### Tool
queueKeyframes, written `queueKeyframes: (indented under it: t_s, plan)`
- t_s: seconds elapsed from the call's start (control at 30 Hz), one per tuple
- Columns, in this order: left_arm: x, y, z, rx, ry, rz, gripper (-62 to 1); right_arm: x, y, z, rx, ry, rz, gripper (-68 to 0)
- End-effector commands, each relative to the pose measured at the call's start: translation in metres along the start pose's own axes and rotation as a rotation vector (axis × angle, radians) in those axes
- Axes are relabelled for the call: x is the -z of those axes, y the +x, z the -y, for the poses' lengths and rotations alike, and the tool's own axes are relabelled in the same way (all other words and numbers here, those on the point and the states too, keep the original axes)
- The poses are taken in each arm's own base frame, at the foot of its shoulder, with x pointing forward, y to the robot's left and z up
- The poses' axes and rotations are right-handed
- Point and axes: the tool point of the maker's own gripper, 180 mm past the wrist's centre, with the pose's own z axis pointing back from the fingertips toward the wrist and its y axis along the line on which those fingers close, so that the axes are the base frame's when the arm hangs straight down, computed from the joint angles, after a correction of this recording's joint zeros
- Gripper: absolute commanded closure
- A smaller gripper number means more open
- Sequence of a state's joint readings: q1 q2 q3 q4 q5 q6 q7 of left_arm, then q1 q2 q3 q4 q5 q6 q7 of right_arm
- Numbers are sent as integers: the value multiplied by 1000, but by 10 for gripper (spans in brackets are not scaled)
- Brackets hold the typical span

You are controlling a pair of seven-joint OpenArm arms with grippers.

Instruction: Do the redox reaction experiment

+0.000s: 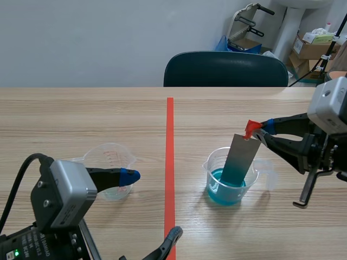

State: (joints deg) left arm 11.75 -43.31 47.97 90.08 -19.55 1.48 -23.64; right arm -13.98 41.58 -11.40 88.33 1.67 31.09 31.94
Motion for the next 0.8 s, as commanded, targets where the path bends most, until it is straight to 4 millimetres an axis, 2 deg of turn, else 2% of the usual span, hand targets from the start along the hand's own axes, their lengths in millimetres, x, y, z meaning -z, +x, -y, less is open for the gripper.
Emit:
queueKeyframes:
  t_s: [0.0,0.77]
  plan:
    - [3,7,2,-9,-1,29,-623,1,5,3,-16,6,14,-8]
    - [3,7,2,-9,-1,29,-623,1,7,4,-18,5,24,-8]
